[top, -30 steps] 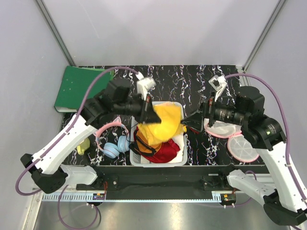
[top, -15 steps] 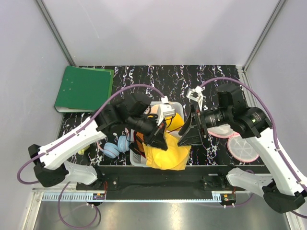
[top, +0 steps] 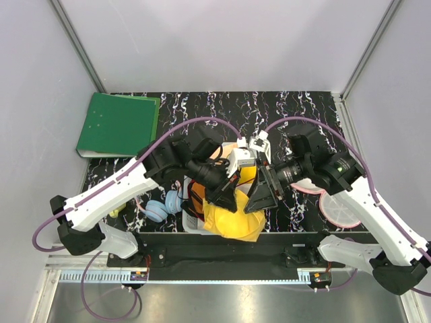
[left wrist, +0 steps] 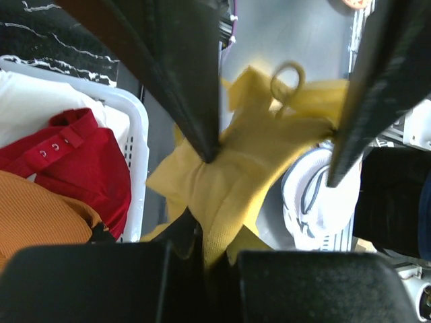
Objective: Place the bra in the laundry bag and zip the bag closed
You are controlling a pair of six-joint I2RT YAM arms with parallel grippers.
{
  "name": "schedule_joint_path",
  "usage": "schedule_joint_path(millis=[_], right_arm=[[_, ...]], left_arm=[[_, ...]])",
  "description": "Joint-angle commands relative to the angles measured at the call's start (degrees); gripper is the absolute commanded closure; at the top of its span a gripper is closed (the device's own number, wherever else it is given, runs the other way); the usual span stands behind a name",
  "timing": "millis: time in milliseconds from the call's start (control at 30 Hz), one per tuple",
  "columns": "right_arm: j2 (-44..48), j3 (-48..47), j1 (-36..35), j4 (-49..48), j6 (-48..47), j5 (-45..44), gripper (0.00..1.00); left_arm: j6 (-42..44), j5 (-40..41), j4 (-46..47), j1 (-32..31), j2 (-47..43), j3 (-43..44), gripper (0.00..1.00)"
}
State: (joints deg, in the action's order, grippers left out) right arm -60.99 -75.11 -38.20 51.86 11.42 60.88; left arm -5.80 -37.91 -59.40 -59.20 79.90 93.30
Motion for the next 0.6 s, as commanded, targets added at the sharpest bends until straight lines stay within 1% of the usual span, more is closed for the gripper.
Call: schedule_joint_path(millis=[0,167,233,267,333,367,433,467,500,533,567], right_arm=[[0.1,1.6,-0.9,-1.4,1.1,-4.1,0.33],[0.2,3.0,-1.0,-1.3,0.4,-7.8,0.33],[0.0,3.2,-1.0,-1.3,0.4,-7.5,0.35],[-0.1,3.2,-1.0,-1.3,0.5,-7.4,0.4],[-0.4,3.3,-1.0,-1.3,1.1,-6.9,0.46],[-0.6,3.4,-1.0,-1.5,1.2,-6.4,0.51],[-1.1,3.7,-1.0,-2.2,1.8,-5.7,0.55],[-1.2,3.9,-1.0,-2.6,1.9,-5.4,0.65],[-1.4,4.1,-1.0,-3.9,2.7,-5.1,0.71],[-1.6,4.4,-1.0,-4.6,3.3,-5.4,0.82],[-1.7,4.4,-1.0,-5.4,3.9,-6.4,0.96]], left_arm=[[1.3,-2.2,3.4,0.0,-0.7,3.2,1.0],[1.7,-3.0,3.1,0.0,-1.8,2.2,1.0],[1.8,-3.5,2.9,0.0,-1.9,2.2,1.0],[1.8,-3.5,2.7,0.1,-2.1,2.0,1.0],[2.1,-3.7,2.6,0.1,-2.3,1.9,1.0],[2.3,-3.8,2.7,0.2,-2.3,2.2,1.0],[2.5,-4.2,2.7,0.5,-2.0,2.7,1.0],[2.6,-4.2,2.7,0.7,-1.9,3.0,1.0],[2.6,-4.0,2.7,1.2,-1.8,3.6,0.98],[2.6,-3.8,2.8,1.6,-1.8,3.7,0.81],[2.6,-3.1,2.9,2.2,-1.9,4.0,0.7]])
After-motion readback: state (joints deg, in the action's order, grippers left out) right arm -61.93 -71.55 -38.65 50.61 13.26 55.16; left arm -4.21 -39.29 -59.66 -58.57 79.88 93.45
